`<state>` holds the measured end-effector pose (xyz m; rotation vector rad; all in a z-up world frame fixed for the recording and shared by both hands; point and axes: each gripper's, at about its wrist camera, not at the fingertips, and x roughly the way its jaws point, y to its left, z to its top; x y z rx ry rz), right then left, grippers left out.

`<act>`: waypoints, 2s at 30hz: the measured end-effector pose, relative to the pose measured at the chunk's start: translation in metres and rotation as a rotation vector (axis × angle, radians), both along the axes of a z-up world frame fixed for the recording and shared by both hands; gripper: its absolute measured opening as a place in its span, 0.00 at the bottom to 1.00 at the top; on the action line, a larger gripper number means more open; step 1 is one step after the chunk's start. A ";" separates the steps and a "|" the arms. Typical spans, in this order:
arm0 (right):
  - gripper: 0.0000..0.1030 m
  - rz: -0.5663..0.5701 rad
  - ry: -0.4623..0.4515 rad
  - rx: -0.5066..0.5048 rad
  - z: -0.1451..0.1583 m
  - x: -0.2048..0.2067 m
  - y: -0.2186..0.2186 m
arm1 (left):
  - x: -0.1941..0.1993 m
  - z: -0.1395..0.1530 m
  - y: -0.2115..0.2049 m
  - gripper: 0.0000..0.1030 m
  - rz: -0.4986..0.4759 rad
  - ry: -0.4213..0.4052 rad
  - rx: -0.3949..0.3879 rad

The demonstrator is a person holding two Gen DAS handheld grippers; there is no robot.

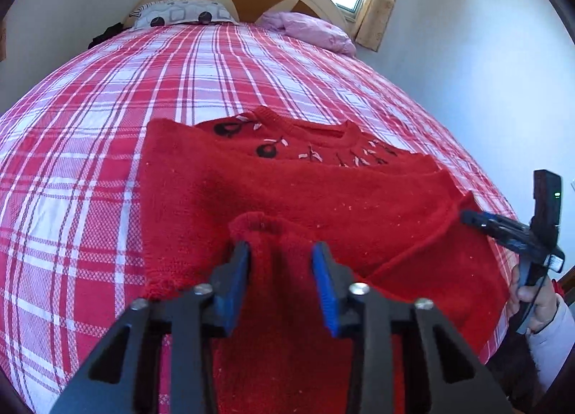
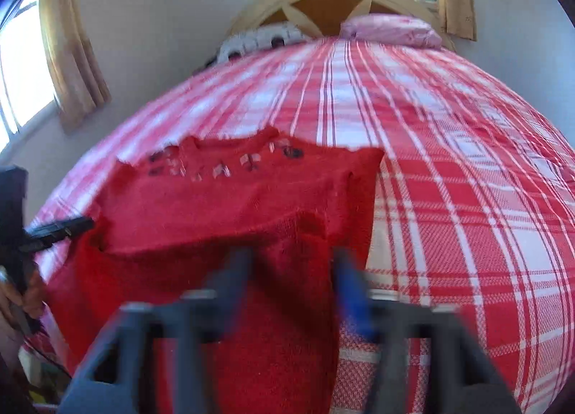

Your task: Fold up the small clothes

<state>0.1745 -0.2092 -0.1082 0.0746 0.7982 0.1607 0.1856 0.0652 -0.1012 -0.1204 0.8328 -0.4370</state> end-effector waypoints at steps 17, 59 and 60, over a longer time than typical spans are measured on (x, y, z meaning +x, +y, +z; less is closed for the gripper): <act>0.13 -0.042 -0.146 0.019 0.031 -0.068 0.001 | -0.027 0.015 0.004 0.20 0.025 -0.052 0.041; 0.67 -0.113 -0.035 0.361 0.014 0.015 -0.076 | 0.003 -0.009 0.001 0.45 0.057 0.039 0.009; 0.67 -0.098 -0.054 0.353 0.018 0.008 -0.072 | 0.004 -0.009 0.001 0.46 0.058 0.041 0.006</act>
